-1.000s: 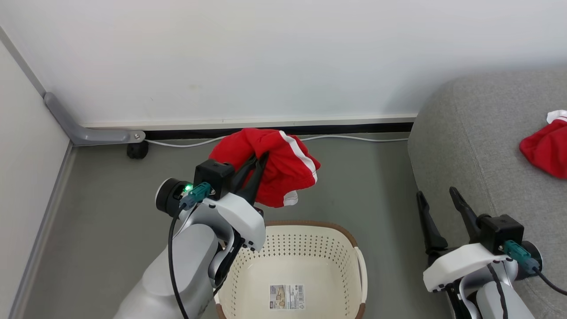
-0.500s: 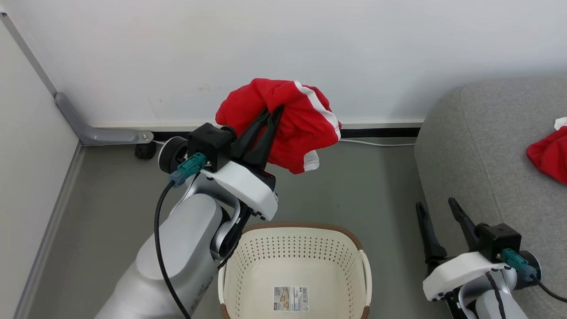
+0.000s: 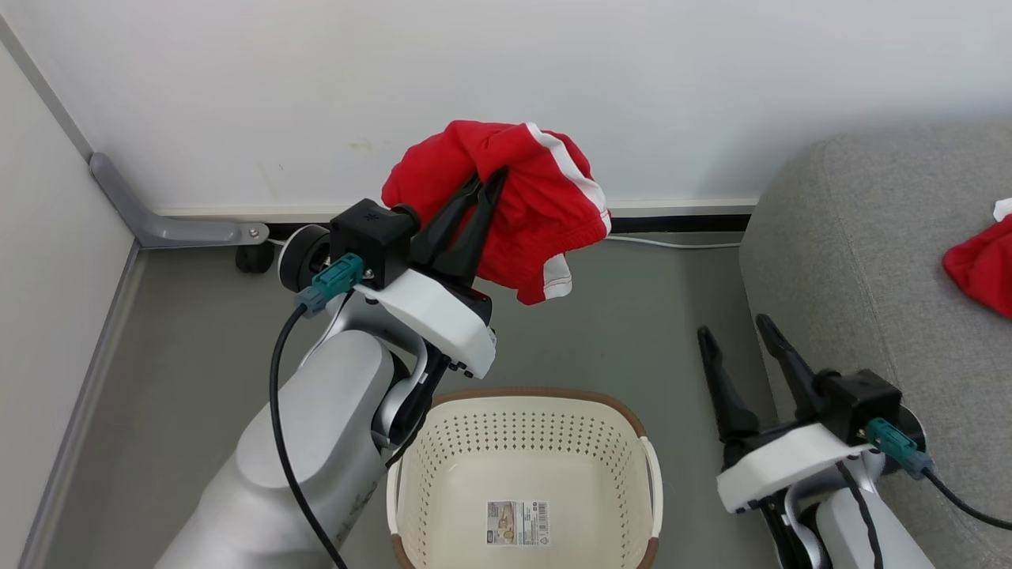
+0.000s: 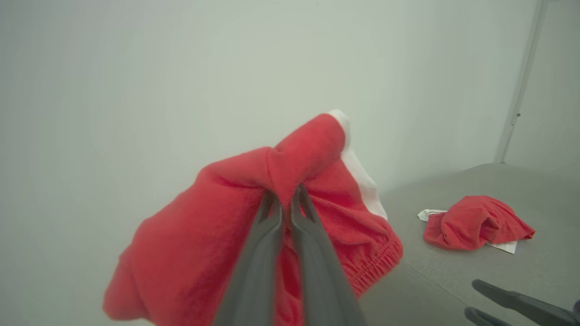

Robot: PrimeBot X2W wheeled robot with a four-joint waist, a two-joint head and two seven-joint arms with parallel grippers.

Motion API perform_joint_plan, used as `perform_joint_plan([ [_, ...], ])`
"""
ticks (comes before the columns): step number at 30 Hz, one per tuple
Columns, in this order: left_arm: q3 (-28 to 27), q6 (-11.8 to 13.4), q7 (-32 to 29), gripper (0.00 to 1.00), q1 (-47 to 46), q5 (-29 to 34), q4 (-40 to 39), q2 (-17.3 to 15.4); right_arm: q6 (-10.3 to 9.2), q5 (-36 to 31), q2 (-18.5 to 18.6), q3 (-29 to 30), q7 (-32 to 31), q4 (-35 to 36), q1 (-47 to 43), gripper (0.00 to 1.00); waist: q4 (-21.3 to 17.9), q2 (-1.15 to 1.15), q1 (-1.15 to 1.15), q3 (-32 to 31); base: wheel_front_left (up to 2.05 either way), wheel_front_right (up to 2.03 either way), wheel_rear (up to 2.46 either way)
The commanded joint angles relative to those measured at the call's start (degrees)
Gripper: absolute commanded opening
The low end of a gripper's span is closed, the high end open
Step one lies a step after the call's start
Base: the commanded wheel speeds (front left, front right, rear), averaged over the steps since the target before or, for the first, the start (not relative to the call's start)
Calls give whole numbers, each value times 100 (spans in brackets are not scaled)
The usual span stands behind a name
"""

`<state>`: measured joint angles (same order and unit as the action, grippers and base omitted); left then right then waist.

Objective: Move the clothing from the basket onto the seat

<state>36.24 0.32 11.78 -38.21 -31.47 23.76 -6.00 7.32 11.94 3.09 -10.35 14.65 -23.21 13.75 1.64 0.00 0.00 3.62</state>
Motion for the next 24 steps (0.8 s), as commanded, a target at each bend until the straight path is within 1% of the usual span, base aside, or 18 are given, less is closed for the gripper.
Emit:
perform_joint_plan([
  [1,-186,32,26,0,-328,-47,-110,-87,17,93,-18,-246,35,237,244,100,-4,0,0,9,0,0,0],
  [4,-149,7,32,0,-358,-43,-36,-77,17,264,5,-670,35,535,426,100,-16,0,0,42,0,0,0],
  [5,-142,-6,39,0,-383,-53,11,-71,17,362,94,-982,35,746,597,100,-28,0,0,66,0,0,0],
  [11,-106,-34,88,0,-441,-53,126,-38,17,486,405,-1661,35,1090,1166,100,-42,0,0,137,0,0,0],
  [18,-16,-86,144,0,-503,-36,190,26,17,593,667,-2163,35,898,1783,100,0,0,0,198,0,0,0],
  [21,41,-104,164,0,-514,-25,192,60,17,671,738,-2263,35,662,2063,100,41,0,0,231,0,0,0],
  [24,100,-125,179,0,-519,-25,184,95,17,771,784,-2493,35,371,2364,100,88,0,0,262,0,0,0],
])
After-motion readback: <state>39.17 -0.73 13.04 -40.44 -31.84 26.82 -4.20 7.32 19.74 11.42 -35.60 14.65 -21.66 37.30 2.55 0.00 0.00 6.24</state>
